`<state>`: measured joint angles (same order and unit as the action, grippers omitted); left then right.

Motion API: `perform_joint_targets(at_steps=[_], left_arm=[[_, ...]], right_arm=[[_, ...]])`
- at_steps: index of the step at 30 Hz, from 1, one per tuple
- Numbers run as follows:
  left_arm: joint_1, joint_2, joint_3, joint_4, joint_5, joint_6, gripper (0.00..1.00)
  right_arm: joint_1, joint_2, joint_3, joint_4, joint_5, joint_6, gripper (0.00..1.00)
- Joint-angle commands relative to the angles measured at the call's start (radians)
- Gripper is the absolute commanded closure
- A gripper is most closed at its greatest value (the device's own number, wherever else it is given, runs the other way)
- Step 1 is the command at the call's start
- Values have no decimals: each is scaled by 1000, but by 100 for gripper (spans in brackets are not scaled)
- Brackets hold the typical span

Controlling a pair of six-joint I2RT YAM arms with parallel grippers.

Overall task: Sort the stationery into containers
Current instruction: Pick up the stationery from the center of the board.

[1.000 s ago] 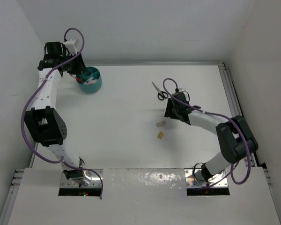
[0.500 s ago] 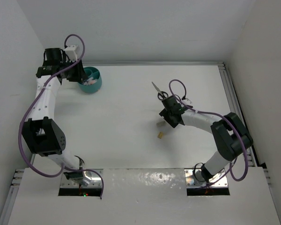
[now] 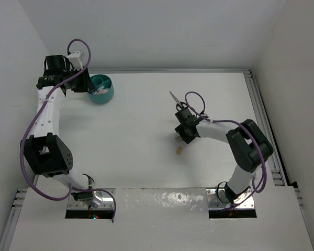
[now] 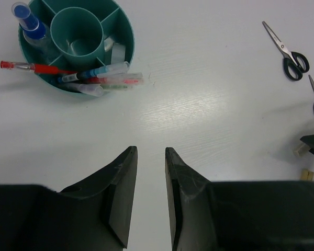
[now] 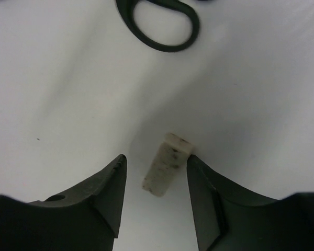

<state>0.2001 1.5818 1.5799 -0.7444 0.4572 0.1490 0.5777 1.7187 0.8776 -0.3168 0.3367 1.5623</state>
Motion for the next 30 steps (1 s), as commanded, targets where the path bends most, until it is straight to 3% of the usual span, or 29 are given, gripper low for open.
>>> perform_joint_targets(at_steps=[1, 8, 13, 21, 25, 30], left_arm=[[9, -25, 6, 34, 21, -19, 74], [16, -23, 40, 30, 9, -6, 74], [24, -23, 48, 28, 17, -6, 74], [2, -11, 48, 20, 132, 21, 75], [-102, 6, 60, 1, 230, 58, 72], [-226, 24, 72, -16, 279, 95, 60]], right_arm=[[-15, 61, 57, 2, -22, -42, 52], [-32, 90, 9, 47, -60, -45, 78], [-42, 102, 3, 103, -70, -177, 100], [1, -5, 58, 433, -166, -776, 100], [19, -15, 219, 435, -154, -913, 100], [33, 25, 440, 521, -136, -875, 100]])
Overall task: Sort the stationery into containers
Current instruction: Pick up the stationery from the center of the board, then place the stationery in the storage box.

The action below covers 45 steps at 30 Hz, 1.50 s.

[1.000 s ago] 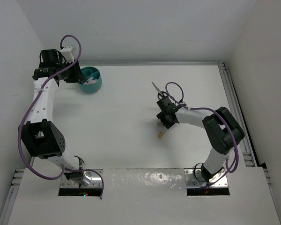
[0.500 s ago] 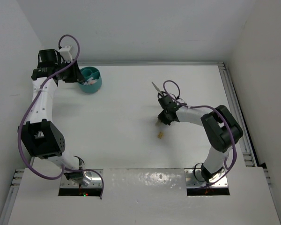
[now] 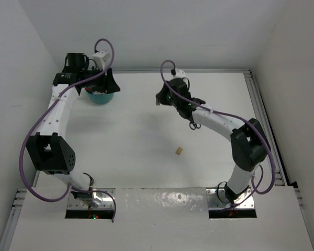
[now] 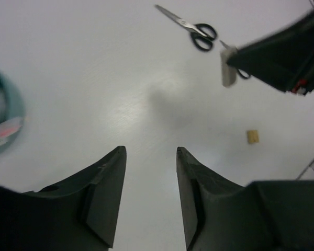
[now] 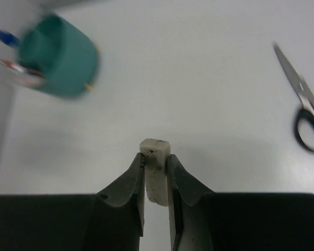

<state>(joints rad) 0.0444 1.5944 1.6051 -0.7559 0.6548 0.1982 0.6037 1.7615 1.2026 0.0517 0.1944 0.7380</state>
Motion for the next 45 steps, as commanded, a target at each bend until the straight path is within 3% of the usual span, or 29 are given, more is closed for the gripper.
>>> perform_joint_targets(at_steps=[1, 6, 13, 27, 32, 39, 43, 45], left_arm=[[-101, 15, 52, -5, 89, 47, 58], [-162, 27, 44, 56, 103, -29, 54], [-199, 55, 12, 193, 144, -245, 49], [-242, 114, 68, 228, 65, -255, 56], [-250, 133, 81, 245, 52, -269, 67], [-250, 142, 88, 254, 57, -284, 100], [-235, 141, 84, 247, 68, -281, 100], [-206, 138, 81, 245, 68, -279, 100]], right_arm=[[17, -7, 171, 158, 14, -36, 100], [57, 38, 258, 226, 62, 15, 100], [111, 18, 246, 281, 111, 9, 100], [125, 6, 189, 304, 100, 90, 100], [125, 9, 183, 307, 91, 110, 100], [125, 26, 175, 304, 71, 144, 100], [122, 30, 169, 309, 51, 153, 100], [111, 32, 161, 310, 43, 165, 75]])
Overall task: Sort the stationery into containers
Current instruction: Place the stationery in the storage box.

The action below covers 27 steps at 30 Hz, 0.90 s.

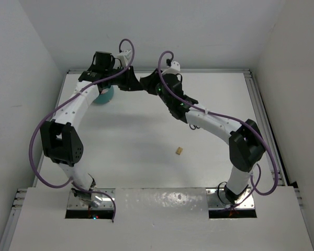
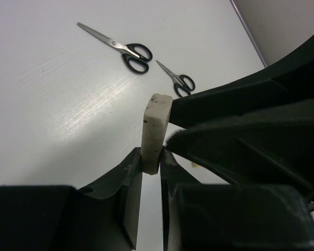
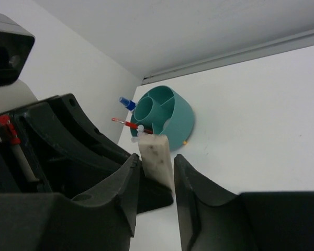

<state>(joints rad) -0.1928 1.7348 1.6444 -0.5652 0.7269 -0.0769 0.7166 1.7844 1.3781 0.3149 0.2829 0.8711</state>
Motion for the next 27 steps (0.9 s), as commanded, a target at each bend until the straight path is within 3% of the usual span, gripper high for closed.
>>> perform_joint_targets(at_steps=[1, 3, 5, 13, 20, 27], left_arm=[[47, -3, 37, 56, -10, -6, 100], [98, 0, 37, 67, -44, 8, 100], [156, 11, 44, 77, -75, 32, 100], [297, 182, 301, 123, -244, 285, 100], [312, 299, 339, 281, -314, 258, 100], [317, 414, 359, 317, -359, 236, 100]], right_arm=[[-8, 6, -19, 50, -56, 42, 66], [-29, -2, -37, 59, -57, 52, 52], [-45, -19, -51, 61, -57, 51, 49], [-97, -79, -143, 46, -53, -44, 48], [-114, -89, -220, 33, -37, -63, 48], [-135, -100, -272, 7, -40, -72, 48]])
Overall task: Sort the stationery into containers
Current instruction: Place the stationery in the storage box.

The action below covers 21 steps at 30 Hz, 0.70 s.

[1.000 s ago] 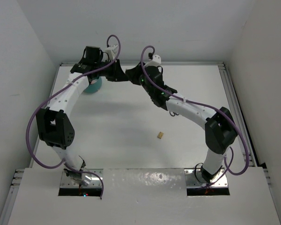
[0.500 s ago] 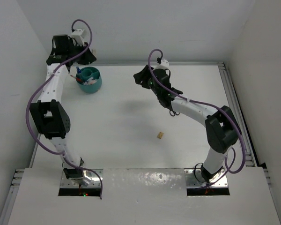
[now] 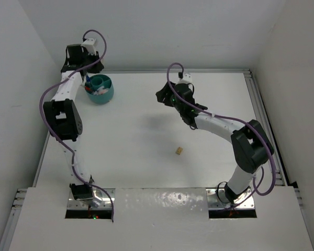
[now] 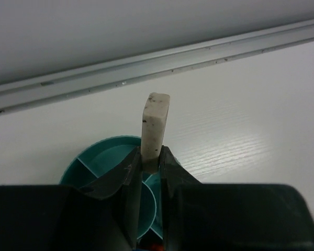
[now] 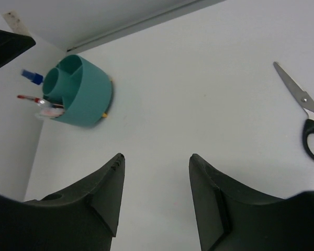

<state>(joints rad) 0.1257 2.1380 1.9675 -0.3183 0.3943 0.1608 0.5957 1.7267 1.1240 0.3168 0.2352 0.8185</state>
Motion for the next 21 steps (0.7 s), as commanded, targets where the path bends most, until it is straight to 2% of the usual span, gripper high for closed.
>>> perform_joint_targets(at_steps=[1, 9, 21], left_arm=[[-1, 20, 36, 73, -22, -4, 100], [-11, 97, 47, 107, -17, 37, 100], [-34, 145, 36, 70, -106, 112, 100]], right_arm=[[-17, -44, -30, 4, 7, -19, 48], [-34, -49, -61, -21, 3, -18, 48], [-43, -56, -99, -41, 10, -24, 48]])
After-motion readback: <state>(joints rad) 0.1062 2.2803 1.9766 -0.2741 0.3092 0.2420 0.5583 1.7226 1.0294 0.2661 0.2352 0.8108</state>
